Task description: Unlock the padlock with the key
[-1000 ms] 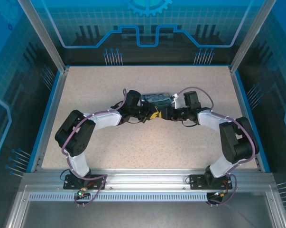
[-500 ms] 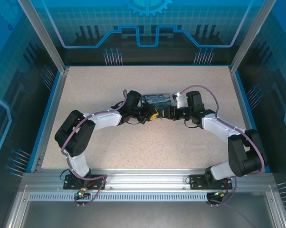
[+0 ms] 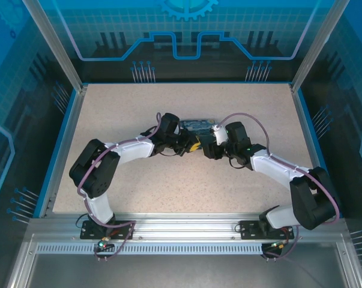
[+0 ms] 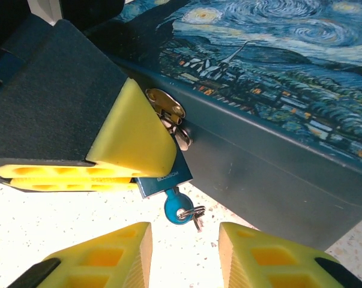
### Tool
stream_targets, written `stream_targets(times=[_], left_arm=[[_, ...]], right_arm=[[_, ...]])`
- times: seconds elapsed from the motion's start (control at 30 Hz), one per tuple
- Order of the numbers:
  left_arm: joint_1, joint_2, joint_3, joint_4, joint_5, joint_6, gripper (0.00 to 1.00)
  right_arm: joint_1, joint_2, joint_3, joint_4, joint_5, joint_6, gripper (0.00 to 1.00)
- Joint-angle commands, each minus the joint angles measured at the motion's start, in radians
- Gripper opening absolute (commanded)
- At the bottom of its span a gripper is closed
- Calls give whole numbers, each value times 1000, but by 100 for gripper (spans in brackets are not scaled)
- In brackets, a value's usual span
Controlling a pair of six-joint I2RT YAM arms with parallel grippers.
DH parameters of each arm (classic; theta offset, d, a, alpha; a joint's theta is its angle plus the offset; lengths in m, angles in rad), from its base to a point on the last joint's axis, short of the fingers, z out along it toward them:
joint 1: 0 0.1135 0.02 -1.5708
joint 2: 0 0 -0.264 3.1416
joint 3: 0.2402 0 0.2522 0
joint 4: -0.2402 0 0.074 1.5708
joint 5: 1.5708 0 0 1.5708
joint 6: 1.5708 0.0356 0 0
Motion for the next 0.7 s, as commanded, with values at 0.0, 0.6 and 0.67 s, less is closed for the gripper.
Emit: stream_targets(times=[0.0,0.6,0.67], left_arm=[[-3,-41,35,-21,35,28,0],[-3,-43,36,-23,39,27,0],[-3,-46,35,-22,37,29,0]], right_arm=[[22,-3,-1,14,14,-29,35],[56,63,53,15,25,-32,31],[57,68,57,17,29,-29,29]])
